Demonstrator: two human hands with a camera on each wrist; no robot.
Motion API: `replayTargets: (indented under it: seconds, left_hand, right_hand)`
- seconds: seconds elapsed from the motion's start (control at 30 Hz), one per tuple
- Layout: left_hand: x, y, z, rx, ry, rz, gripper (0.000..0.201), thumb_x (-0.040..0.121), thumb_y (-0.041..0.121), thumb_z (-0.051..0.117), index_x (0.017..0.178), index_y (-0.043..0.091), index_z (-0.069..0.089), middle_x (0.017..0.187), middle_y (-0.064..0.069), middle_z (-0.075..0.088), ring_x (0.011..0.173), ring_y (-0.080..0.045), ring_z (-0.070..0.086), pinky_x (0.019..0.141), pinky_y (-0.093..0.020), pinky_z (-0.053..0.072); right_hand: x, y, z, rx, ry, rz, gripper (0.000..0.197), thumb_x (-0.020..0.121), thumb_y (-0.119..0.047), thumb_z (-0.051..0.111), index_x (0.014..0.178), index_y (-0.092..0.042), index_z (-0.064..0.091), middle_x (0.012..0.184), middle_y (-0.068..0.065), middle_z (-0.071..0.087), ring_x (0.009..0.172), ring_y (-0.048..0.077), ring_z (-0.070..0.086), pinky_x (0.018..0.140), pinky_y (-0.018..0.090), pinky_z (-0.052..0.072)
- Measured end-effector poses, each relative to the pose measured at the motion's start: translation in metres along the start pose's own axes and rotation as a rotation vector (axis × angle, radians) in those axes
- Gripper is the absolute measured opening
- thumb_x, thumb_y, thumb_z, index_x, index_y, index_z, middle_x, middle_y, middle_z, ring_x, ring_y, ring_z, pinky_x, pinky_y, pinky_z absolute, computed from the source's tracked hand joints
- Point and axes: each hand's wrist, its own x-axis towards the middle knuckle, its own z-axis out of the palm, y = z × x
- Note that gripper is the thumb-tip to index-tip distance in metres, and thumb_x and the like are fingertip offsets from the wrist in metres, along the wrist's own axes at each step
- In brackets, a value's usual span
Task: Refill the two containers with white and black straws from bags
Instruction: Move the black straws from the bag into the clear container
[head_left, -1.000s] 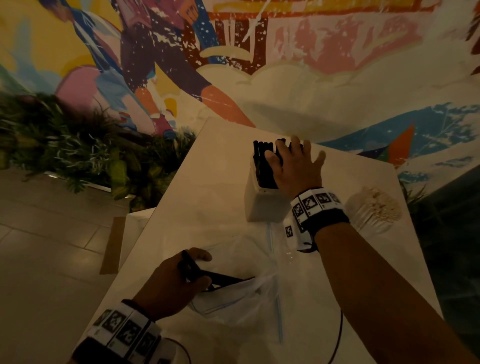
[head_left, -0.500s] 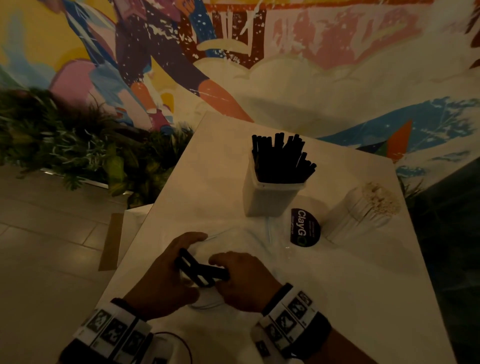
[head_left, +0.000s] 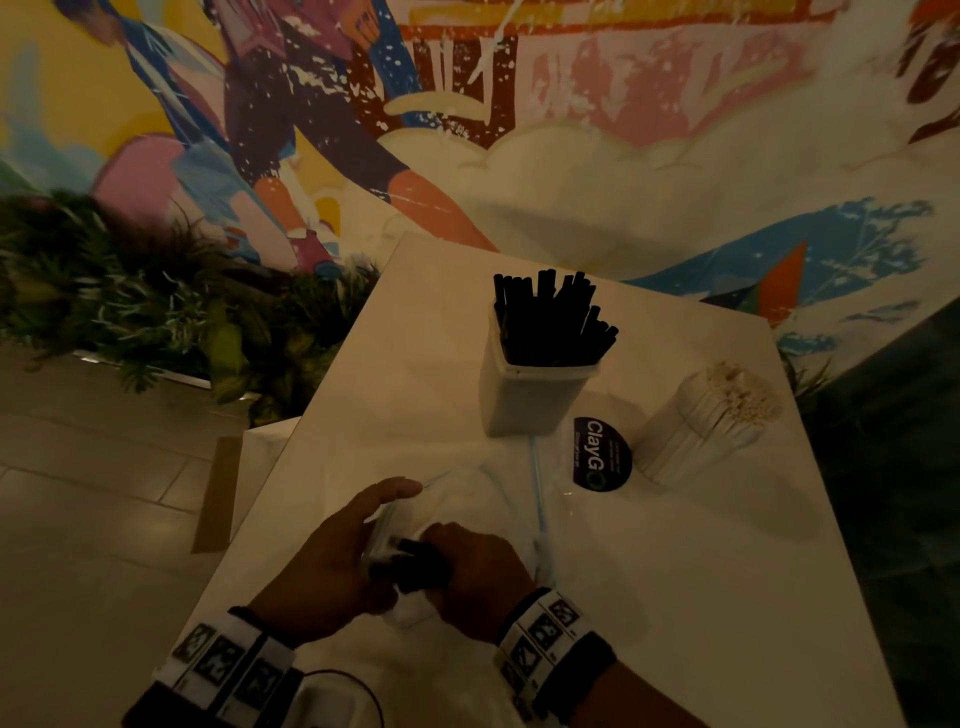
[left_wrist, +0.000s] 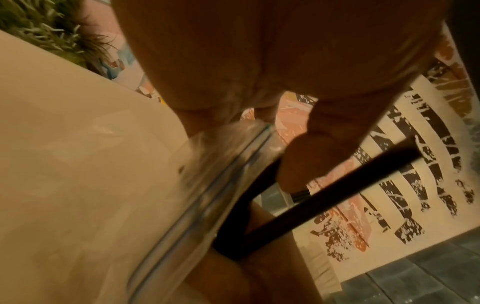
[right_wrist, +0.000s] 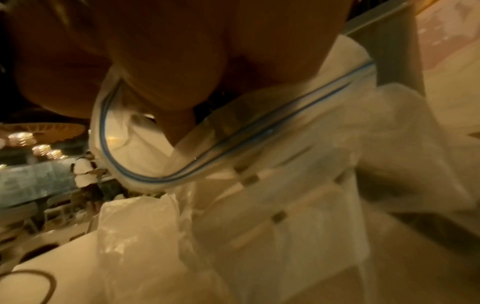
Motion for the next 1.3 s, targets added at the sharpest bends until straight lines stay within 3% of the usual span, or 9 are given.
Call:
replayTargets:
  seconds: [0.23,0.4,0.53,0.63,0.7,0.8,0.97,1.1,1.3]
  left_hand:
    - [0.001,-0.009,-0.019,-0.069,-0.035,-0.059,0.086,0.048,0.014,0.073,0.126,0.038,0.046,0.132,0.013,0.051,0.123,-0.010,0.049,0.088,-0.025,0.052]
    - [0.009,-0.006,0.000,0.253,0.065,0.166,0.048,0.067,0.071,0.058,0.093,0.033,0.070,0.092,0.013,0.072,0.088,-0.003,0.066,0.075,-0.020,0.054]
    - [0.018,-0.008,-0.001,0.422,0.231,0.167,0.006,0.079,0.044,0.065,0.076,0.039,0.062,0.083,0.026,0.066,0.082,0.008,0.059,0.062,-0.007,0.046]
    - [0.020,-0.014,-0.004,0.441,0.252,0.107,0.015,0.077,0.048,0.064,0.087,0.044,0.053,0.090,0.024,0.061,0.096,0.010,0.053,0.069,-0.012,0.049]
    - [0.020,-0.017,-0.005,0.445,0.217,0.085,0.039,0.066,0.074,0.053,0.095,0.048,0.049,0.101,0.026,0.056,0.099,0.008,0.053,0.074,-0.009,0.048]
    - [0.022,-0.019,-0.003,0.459,0.201,0.071,0.038,0.068,0.065,0.061,0.098,0.051,0.044,0.103,0.029,0.052,0.096,0.011,0.054,0.082,-0.014,0.048]
    - [0.023,-0.016,-0.001,0.480,0.180,0.061,0.042,0.063,0.060,0.064,0.098,0.052,0.041,0.101,0.032,0.049,0.092,0.015,0.053,0.078,-0.008,0.045]
    - [0.025,-0.015,-0.001,0.483,0.139,0.063,0.051,0.053,0.071,0.052,0.099,0.053,0.040,0.101,0.034,0.046,0.093,0.025,0.047,0.069,0.000,0.039]
    - [0.029,-0.021,-0.009,0.468,0.060,-0.015,0.096,0.053,0.089,0.042,0.129,0.030,0.043,0.126,0.014,0.054,0.112,-0.005,0.054,0.092,-0.022,0.047]
  right_hand:
    - [-0.004,0.020,-0.013,0.044,0.225,-0.029,0.033,0.078,-0.040,0.044,0.101,-0.021,0.057,0.083,0.000,0.065,0.072,0.022,0.063,0.062,0.029,0.053]
    - [-0.002,0.009,-0.019,0.063,0.370,-0.017,0.016,0.080,-0.044,0.053,0.079,-0.030,0.045,0.069,-0.007,0.058,0.063,0.013,0.055,0.055,0.019,0.040]
    - [-0.001,0.010,-0.036,0.672,0.554,0.165,0.009,0.083,-0.024,0.066,0.077,-0.028,0.060,0.073,-0.004,0.066,0.067,0.011,0.062,0.065,0.025,0.052]
    - [-0.003,0.021,-0.047,1.016,0.667,0.297,0.023,0.080,0.008,0.070,0.072,-0.014,0.065,0.077,0.002,0.071,0.072,0.020,0.065,0.064,0.035,0.057]
    - [-0.005,0.027,-0.043,1.053,0.541,0.404,0.023,0.076,0.011,0.071,0.070,-0.010,0.067,0.080,0.001,0.072,0.081,0.025,0.067,0.065,0.034,0.058]
    - [-0.009,0.028,-0.039,0.970,0.495,0.479,0.023,0.075,0.007,0.075,0.068,-0.014,0.070,0.076,0.001,0.074,0.077,0.024,0.070,0.069,0.038,0.060]
    - [-0.014,0.018,-0.054,0.977,0.612,0.319,0.019,0.076,0.013,0.070,0.075,-0.005,0.065,0.083,0.008,0.070,0.066,0.008,0.068,0.059,0.016,0.053]
    - [-0.006,0.019,-0.040,0.879,0.575,0.322,0.040,0.081,0.007,0.069,0.066,-0.030,0.066,0.075,-0.001,0.070,0.073,0.020,0.067,0.070,0.025,0.054]
    - [-0.011,-0.014,-0.086,0.986,0.955,0.115,0.023,0.086,0.006,0.062,0.076,-0.014,0.058,0.066,0.000,0.065,0.056,0.015,0.062,0.053,0.026,0.055]
